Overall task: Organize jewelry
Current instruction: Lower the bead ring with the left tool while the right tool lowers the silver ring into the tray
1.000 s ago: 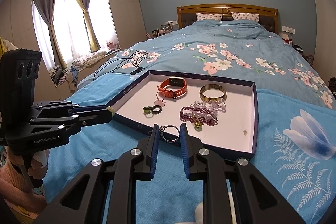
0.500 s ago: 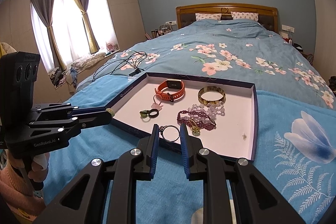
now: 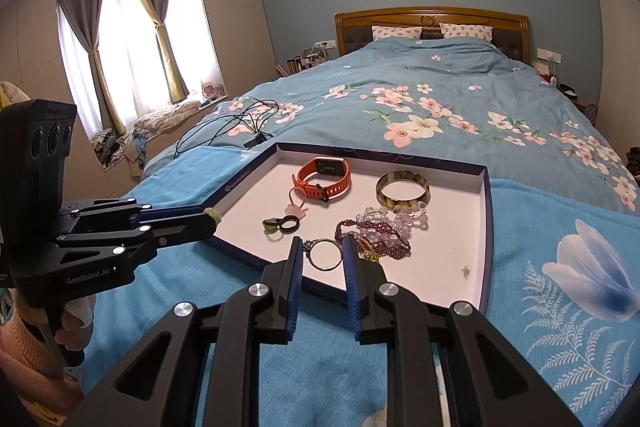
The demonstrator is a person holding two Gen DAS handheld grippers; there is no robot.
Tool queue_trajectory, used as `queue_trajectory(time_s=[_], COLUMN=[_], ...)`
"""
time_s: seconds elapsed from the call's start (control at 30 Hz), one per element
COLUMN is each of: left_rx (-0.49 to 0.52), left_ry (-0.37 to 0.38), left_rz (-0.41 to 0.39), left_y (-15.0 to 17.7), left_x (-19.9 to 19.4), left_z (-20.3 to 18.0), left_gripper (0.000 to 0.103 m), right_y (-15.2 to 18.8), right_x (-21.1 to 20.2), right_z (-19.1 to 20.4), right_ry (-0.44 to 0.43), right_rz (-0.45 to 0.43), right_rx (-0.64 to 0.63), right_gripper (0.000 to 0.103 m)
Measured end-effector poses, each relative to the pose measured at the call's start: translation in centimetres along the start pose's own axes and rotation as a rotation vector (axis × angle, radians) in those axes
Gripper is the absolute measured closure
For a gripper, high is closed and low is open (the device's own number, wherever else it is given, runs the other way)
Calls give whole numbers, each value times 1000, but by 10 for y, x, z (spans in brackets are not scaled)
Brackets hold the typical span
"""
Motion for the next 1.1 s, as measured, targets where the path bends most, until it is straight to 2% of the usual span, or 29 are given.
queue_trajectory(time_s=[1.1], left_rx=[-2], left_ry=[-30], left_rz=[-12], left_y=[-16], left_x=[19], left_z=[9], left_gripper=[87], right_y=[-15], right_x=[13], right_z=[-16], right_ry=[15], right_rz=[1], right_rx=[9], right_gripper=[85])
Point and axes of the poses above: each gripper's, at about its wrist camera, not at the fingertips, and x roughly the way its jaws point, z to its left, y to its underside, the point moved 10 cm from there along x, roughly the way its jaws point, and after that the axes turned 10 degrees about -y, right-handed, at the moved point
